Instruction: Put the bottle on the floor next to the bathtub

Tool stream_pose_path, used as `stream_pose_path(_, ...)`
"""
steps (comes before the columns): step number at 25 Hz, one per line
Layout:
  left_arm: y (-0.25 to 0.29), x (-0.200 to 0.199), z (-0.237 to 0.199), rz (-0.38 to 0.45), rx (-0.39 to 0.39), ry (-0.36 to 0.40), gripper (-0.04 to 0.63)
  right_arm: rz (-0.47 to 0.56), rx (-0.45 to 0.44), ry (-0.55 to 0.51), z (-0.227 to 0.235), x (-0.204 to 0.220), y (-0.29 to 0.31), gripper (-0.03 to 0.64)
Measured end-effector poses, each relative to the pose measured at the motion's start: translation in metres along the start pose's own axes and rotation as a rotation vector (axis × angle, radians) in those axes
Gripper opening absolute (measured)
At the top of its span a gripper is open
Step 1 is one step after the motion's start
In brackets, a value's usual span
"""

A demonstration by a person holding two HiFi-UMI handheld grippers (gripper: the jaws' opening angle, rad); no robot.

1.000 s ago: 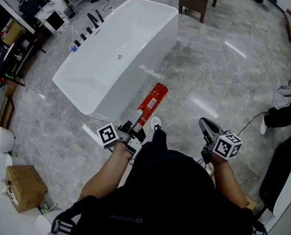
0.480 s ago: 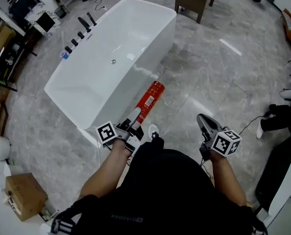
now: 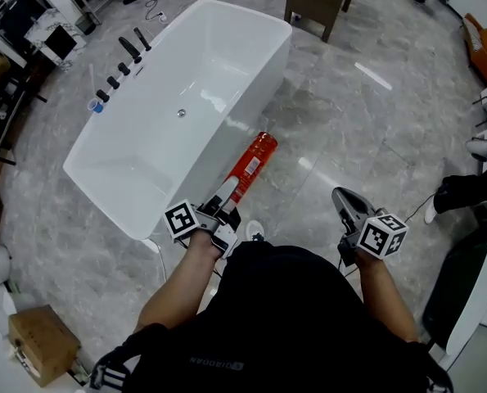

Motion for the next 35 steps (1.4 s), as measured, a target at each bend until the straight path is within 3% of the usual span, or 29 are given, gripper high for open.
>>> stream_pose_path(11,0.023,-0.059,-0.012,-0.028,-0.027,-0.024,0.301,-0.023,0.008,-0.019,0.006,-0.034,0.067,0.040)
stream_pose_path(28,0.030,-0.061,-0.033,0.028,-0.040,-0.046,0.301,-0.043,-0.037,-0.022,0.042,-0.036,0.099,0.040)
stream_pose_path(31,0.046,-0.071,-0.033,0.046,-0.061,-0.043,0.301,-0.057,-0.070,-0.028,0.059,-0.055,0.120,0.040)
stream_pose_path(35,0.108,-0.096,-0.023,0.084,-0.104,-0.044,0.301,-0.090,-0.117,-0.046,0.106,-0.113,0.154,0.040)
Point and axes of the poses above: the fingertips, and each gripper's own axes: y forward along the fingers, z to its right, x out of its underside, the point moved 4 cm from there along -y, backward along the fingers, and after that the axes turned 11 degrees about -x, right-handed, at the moved point
